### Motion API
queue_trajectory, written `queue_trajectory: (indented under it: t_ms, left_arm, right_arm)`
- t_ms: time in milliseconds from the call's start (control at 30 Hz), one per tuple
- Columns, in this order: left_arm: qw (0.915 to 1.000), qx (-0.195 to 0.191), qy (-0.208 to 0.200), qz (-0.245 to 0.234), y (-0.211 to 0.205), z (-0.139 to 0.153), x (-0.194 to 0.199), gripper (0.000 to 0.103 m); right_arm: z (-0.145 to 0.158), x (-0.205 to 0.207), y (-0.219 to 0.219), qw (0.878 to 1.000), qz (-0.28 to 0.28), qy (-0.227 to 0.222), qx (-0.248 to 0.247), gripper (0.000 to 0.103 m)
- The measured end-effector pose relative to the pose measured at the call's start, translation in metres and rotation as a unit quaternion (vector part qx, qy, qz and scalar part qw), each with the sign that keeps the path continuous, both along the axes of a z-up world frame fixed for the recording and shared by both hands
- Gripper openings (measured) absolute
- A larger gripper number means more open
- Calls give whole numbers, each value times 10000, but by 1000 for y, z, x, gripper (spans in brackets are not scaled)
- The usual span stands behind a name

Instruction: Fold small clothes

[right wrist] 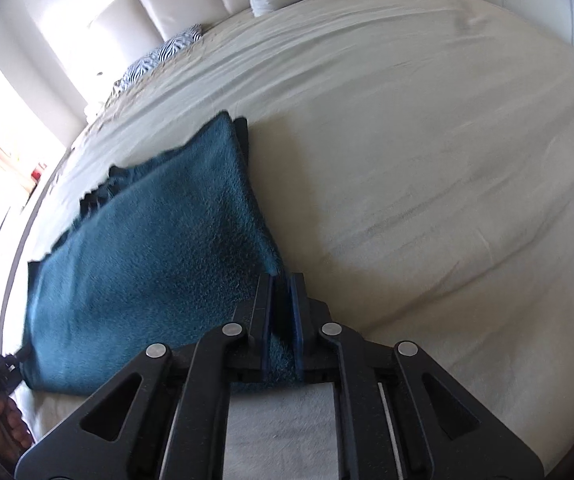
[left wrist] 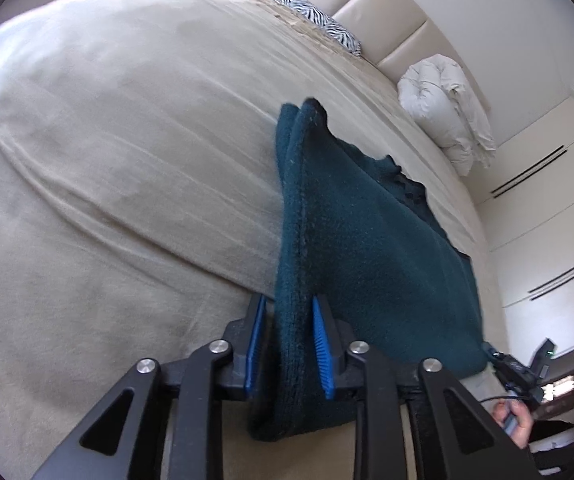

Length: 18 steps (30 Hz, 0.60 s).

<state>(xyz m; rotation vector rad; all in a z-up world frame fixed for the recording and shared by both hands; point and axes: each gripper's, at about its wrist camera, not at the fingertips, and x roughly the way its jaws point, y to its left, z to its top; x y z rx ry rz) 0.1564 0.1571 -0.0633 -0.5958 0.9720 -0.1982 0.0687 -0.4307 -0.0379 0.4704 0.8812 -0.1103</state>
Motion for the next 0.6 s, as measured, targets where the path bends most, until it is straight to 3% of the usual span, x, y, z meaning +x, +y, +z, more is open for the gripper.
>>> queue_trajectory:
  t_ms: [67, 200, 233, 267, 333, 367, 500, 600]
  left_arm:
    - [9986, 466, -241, 97, -3, 19, -5, 39]
    - [9925, 1008, -683, -69, -20, 49, -1, 51]
    - [9908, 1129, -730, -170, -27, 53, 4, 54]
    - [9893, 1226, -752, -258, -34, 56, 9, 55]
    - [9862, 1392, -765, -466, -49, 56, 24, 55]
    - [9837, 1529, -768, -547, -56, 55, 33, 55]
    - [9786, 1793, -713, -710, -79, 47, 59, 55]
    - [9650, 2377, -714, -841, -99, 41, 76, 55]
  right_arm:
    - [13, -10, 1, 9995, -72, -292, -9, 10]
    - [33, -13, 13, 9978, 34, -645, 136, 10]
    - [36, -10, 21, 9974, 170, -683, 181, 15]
    - [38, -4, 31, 9967, 327, -707, 232, 20]
    - [39, 5, 49, 9945, 578, -752, 449, 54]
    - [39, 11, 60, 9919, 721, -844, 617, 60]
    - [32, 44, 97, 9841, 1242, -762, 1017, 61]
    - [22, 73, 123, 9777, 1597, -627, 1211, 61]
